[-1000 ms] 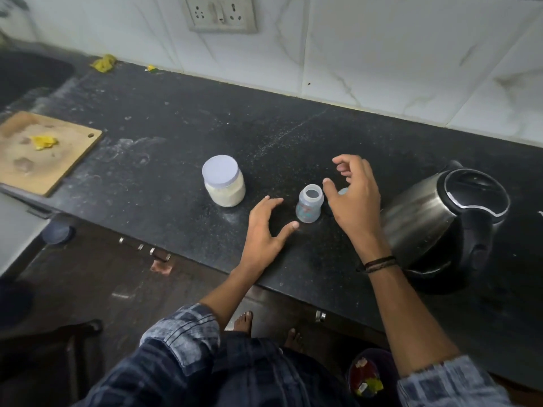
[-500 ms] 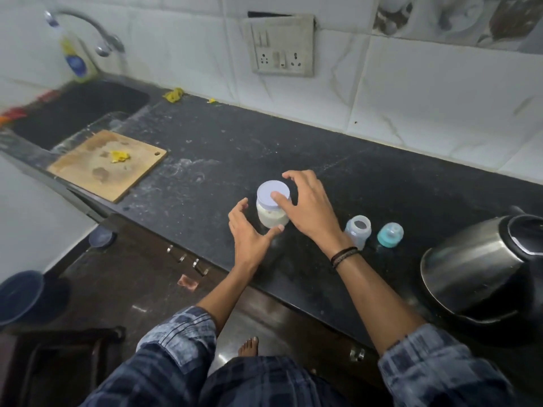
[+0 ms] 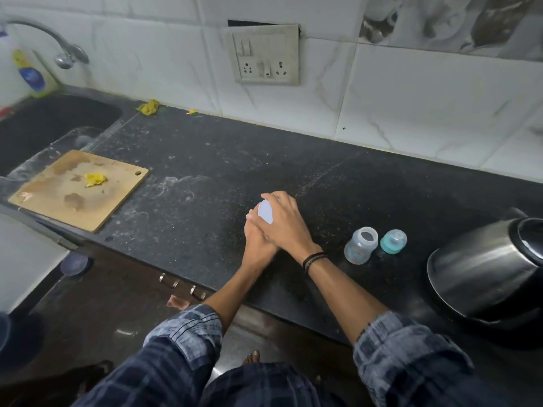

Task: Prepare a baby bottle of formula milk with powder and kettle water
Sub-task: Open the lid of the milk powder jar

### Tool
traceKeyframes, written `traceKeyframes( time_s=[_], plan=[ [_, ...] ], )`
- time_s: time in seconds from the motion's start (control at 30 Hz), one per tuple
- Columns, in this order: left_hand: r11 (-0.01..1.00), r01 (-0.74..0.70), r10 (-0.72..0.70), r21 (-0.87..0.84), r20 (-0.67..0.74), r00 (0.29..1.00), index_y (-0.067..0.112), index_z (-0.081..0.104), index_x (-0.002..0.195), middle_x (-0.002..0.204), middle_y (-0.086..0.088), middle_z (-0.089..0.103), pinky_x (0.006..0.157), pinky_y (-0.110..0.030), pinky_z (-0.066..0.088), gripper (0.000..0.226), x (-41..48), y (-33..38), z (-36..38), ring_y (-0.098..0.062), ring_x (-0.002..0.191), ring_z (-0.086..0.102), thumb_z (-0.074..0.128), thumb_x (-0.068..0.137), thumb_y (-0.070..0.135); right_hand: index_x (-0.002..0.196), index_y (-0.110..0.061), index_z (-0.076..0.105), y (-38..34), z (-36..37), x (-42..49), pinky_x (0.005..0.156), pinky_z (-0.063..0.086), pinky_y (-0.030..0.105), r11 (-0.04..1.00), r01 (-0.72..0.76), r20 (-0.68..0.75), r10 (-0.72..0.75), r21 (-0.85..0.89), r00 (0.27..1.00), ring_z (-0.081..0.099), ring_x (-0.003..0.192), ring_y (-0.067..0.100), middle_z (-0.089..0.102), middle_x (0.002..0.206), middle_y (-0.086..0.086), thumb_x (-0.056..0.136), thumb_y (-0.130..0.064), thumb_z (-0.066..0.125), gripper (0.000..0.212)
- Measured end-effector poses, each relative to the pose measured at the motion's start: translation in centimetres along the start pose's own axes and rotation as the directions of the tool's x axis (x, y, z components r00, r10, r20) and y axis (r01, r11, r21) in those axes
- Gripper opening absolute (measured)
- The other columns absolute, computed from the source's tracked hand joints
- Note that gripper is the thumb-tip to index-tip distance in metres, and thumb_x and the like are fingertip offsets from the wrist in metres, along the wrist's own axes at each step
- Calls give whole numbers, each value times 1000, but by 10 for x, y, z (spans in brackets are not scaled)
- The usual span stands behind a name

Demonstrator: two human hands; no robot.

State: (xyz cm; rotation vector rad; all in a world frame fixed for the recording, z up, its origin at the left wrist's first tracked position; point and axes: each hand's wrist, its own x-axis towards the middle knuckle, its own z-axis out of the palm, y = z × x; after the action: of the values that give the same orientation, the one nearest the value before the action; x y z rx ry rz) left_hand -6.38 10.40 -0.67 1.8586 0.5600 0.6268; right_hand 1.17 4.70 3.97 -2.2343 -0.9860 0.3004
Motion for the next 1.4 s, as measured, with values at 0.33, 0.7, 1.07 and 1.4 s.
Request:
traceKeyframes(
  time_s=[0.33, 0.7, 1.07, 1.4],
  plan=[
    [998, 53, -52, -37, 13, 999, 36, 50, 136, 135, 14, 54, 94, -12, 48, 64, 10, -16, 0, 3, 122, 58, 83, 81, 36, 129, -15, 60, 7, 15, 3, 114, 35, 40, 995, 52, -138, -62, -81, 988, 48, 119, 29, 54, 127, 7, 93, -36, 67, 42],
    [987, 153, -154, 50, 22, 988, 46, 37, 144, 136, 22, 53, 88, -5, 42, 84, 14, -22, -3, 10, 111, 57, 78, 71, 63, 122, -11, 64, 10, 14, 6, 112, 40, 41, 992, 115, -173, -124, -59, 977, 52, 114, 26, 61, 122, 7, 87, -29, 73, 40],
    [999, -10, 5, 44, 106, 994, 44, 44, 137, 129, 33, 49, 94, -24, 51, 85, 20, -28, -9, 0, 120, 57, 83, 65, 65, 123, -10, 66, 22, -5, 11, 115, 34, 36, 960, 277, -24, -278, -27, 960, 47, 119, 16, 63, 126, 6, 85, -21, 80, 42],
    [992, -113, 116, -48, 66, 991, 48, 49, 132, 127, 25, 59, 89, -9, 47, 79, 22, -19, -7, -4, 118, 62, 94, 68, 41, 124, -19, 63, 29, -16, 21, 118, 32, 39, 953, 304, 151, -298, -16, 942, 41, 128, 19, 59, 130, -6, 84, -26, 73, 42]
  ],
)
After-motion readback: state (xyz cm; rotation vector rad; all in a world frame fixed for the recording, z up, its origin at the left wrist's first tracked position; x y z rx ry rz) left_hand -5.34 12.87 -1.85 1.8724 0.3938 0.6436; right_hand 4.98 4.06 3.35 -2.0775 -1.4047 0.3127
